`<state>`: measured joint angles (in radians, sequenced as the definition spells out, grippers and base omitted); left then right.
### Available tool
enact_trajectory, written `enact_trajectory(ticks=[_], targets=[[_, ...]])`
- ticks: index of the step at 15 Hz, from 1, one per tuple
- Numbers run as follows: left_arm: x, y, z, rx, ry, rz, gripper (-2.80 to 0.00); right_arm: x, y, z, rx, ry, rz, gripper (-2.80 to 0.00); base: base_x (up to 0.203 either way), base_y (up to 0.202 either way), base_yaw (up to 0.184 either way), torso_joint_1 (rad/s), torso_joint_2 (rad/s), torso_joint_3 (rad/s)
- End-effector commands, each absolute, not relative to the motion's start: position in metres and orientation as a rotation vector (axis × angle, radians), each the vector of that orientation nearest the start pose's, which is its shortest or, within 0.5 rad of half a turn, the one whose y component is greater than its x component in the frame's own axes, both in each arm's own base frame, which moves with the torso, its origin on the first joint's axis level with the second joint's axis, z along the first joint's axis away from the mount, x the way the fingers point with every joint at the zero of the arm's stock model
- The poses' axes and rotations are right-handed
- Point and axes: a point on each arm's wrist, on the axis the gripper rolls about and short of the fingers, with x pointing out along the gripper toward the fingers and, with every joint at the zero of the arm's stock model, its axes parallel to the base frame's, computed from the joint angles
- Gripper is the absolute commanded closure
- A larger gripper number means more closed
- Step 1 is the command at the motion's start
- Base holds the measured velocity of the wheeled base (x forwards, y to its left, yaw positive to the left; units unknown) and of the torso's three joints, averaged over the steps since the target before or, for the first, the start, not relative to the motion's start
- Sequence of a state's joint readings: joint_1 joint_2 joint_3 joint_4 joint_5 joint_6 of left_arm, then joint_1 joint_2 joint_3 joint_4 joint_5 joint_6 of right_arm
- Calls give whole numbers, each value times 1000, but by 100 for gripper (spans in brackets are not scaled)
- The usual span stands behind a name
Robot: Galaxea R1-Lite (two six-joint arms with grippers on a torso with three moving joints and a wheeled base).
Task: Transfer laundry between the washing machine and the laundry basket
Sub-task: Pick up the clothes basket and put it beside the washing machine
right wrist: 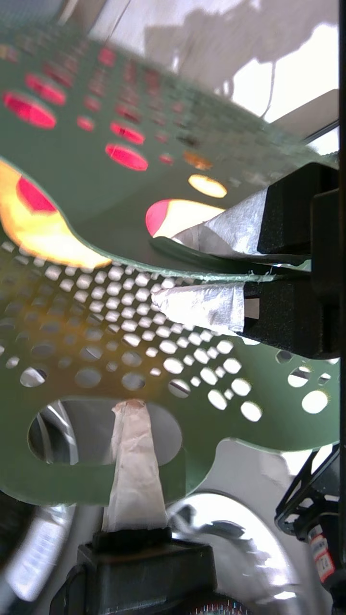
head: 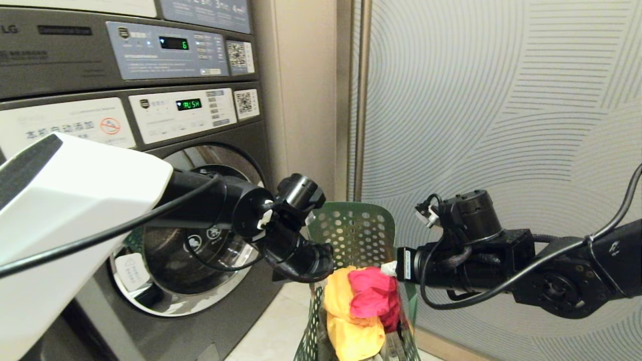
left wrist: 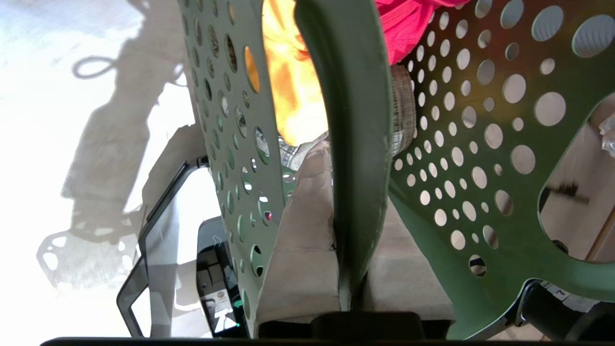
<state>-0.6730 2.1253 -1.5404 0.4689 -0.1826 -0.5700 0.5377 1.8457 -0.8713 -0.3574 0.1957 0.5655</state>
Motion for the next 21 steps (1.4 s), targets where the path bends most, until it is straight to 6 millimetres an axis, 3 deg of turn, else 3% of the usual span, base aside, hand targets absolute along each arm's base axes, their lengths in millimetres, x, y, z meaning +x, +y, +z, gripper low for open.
enact_trajectory(ticks=[1,21], targets=[[307,-250,131,-225,1234,-442,0,278,170,127,419,803,511,0,0,-6,179,2,0,5],[302,-249,125,-216,1264,-430,0,273,168,123,406,814,508,0,1,-9,176,3,3,2]])
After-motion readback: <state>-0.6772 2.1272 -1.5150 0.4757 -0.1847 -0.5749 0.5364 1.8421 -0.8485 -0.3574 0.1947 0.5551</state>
